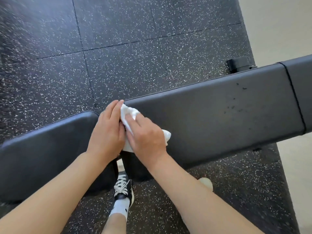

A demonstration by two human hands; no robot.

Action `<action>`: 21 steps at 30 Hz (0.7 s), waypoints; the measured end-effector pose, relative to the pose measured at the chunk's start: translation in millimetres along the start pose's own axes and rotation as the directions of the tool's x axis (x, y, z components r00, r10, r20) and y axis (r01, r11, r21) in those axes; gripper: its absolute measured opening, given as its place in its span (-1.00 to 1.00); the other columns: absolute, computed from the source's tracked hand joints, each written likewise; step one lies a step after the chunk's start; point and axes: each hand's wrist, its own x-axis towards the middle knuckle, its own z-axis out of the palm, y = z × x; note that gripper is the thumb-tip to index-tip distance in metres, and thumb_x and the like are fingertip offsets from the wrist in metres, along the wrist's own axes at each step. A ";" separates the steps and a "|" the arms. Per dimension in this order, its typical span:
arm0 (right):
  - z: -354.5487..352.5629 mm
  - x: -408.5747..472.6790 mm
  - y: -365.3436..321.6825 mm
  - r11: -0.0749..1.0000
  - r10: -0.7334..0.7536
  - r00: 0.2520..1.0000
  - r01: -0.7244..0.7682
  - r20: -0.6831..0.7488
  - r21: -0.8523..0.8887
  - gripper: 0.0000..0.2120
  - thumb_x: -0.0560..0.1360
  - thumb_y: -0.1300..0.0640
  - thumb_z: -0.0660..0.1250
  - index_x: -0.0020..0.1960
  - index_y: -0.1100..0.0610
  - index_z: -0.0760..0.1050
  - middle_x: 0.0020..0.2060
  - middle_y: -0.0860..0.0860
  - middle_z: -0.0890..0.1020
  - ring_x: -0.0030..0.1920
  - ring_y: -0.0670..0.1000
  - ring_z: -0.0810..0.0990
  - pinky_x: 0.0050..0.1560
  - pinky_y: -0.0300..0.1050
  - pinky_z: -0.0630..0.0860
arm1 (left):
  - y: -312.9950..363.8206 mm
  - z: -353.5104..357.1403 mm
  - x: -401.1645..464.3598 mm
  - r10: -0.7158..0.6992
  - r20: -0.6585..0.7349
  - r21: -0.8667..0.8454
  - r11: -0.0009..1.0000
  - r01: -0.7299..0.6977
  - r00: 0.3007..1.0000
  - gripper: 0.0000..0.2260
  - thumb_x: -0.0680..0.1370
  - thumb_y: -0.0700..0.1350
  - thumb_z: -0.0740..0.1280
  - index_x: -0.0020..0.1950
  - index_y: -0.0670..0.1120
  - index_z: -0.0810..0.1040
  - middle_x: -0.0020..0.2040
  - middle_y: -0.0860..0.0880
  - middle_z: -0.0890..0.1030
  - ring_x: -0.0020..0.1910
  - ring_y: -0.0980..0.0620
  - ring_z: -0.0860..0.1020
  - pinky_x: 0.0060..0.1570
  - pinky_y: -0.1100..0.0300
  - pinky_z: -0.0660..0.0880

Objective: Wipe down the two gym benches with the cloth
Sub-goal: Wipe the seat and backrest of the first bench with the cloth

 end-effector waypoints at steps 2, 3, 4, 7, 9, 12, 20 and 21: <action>-16.8 -28.6 15.4 0.993 -0.120 0.990 0.118 0.075 0.028 -0.73 0.60 0.10 0.32 0.25 0.12 0.62 -0.12 0.03 0.59 -0.26 0.06 0.51 -0.29 -0.02 0.51 | 6.3 3.4 -7.6 -0.036 -0.033 0.006 0.999 0.036 0.999 -0.46 0.69 -0.22 0.18 0.69 -0.11 0.21 0.69 -0.10 0.20 0.63 -0.09 0.21 0.59 0.07 0.15; -27.0 -43.0 29.8 0.983 -0.185 0.977 0.183 0.109 0.028 -0.74 0.60 0.11 0.33 0.24 0.13 0.63 -0.15 0.03 0.58 -0.27 0.06 0.50 -0.30 -0.01 0.51 | 10.0 6.4 -11.2 -0.054 -0.054 0.008 0.998 0.055 0.997 -0.45 0.69 -0.23 0.19 0.69 -0.10 0.20 0.69 -0.10 0.18 0.63 -0.10 0.20 0.60 0.05 0.15; -37.5 -55.2 47.9 0.970 -0.243 0.961 0.242 0.134 0.023 -0.75 0.60 0.13 0.33 0.24 0.14 0.64 -0.19 0.03 0.56 -0.29 0.06 0.49 -0.32 0.01 0.49 | 13.8 10.1 -14.5 -0.071 -0.075 0.008 0.997 0.072 0.995 -0.44 0.69 -0.23 0.19 0.70 -0.09 0.19 0.70 -0.11 0.16 0.63 -0.11 0.20 0.60 0.05 0.13; -66.3 -65.5 106.4 0.943 -0.328 0.934 0.332 0.144 -0.010 -0.76 0.60 0.17 0.36 0.23 0.14 0.66 -0.25 0.02 0.53 -0.32 0.08 0.47 -0.36 0.03 0.48 | 22.6 25.6 -22.0 -0.105 -0.152 0.003 0.994 0.107 0.983 -0.44 0.68 -0.26 0.21 0.70 -0.14 0.19 0.71 -0.18 0.12 0.63 -0.18 0.18 0.63 0.03 0.10; -78.5 -47.9 137.2 0.959 -0.263 0.960 0.272 0.098 -0.085 -0.75 0.59 0.18 0.35 0.24 0.10 0.66 -0.24 0.03 0.53 -0.30 0.10 0.51 -0.34 0.04 0.51 | 25.0 34.1 -22.7 -0.101 -0.196 -0.002 0.995 0.102 0.975 -0.45 0.68 -0.29 0.21 0.69 -0.19 0.20 0.69 -0.24 0.13 0.62 -0.25 0.21 0.64 -0.09 0.15; -74.0 -3.0 142.6 0.991 -0.011 1.000 0.007 -0.027 -0.134 -0.66 0.54 0.18 0.36 0.29 0.02 0.63 -0.19 0.04 0.53 -0.27 0.11 0.54 -0.35 -0.03 0.46 | 21.6 39.4 -22.1 -0.105 -0.210 -0.017 0.994 0.104 0.972 -0.46 0.68 -0.29 0.19 0.68 -0.19 0.21 0.69 -0.25 0.13 0.61 -0.27 0.22 0.63 -0.15 0.17; -18.1 -15.0 36.2 0.983 -0.181 0.982 0.181 0.062 -0.004 -0.70 0.55 0.14 0.35 0.27 0.11 0.62 -0.14 0.05 0.59 -0.26 0.10 0.51 -0.31 0.03 0.49 | 11.8 27.1 -21.6 -0.068 -0.142 -0.026 0.998 0.066 0.988 -0.47 0.71 -0.22 0.18 0.70 -0.10 0.21 0.71 -0.17 0.12 0.62 -0.19 0.20 0.61 0.03 0.10; -24.5 -28.2 40.9 0.972 -0.234 0.967 0.232 0.098 0.027 -0.71 0.57 0.15 0.33 0.26 0.12 0.62 -0.17 0.04 0.56 -0.27 0.08 0.48 -0.31 0.02 0.48 | 12.1 25.2 -22.1 -0.068 -0.140 -0.025 0.998 0.065 0.988 -0.47 0.71 -0.22 0.19 0.70 -0.09 0.20 0.71 -0.15 0.11 0.62 -0.17 0.19 0.60 0.04 0.09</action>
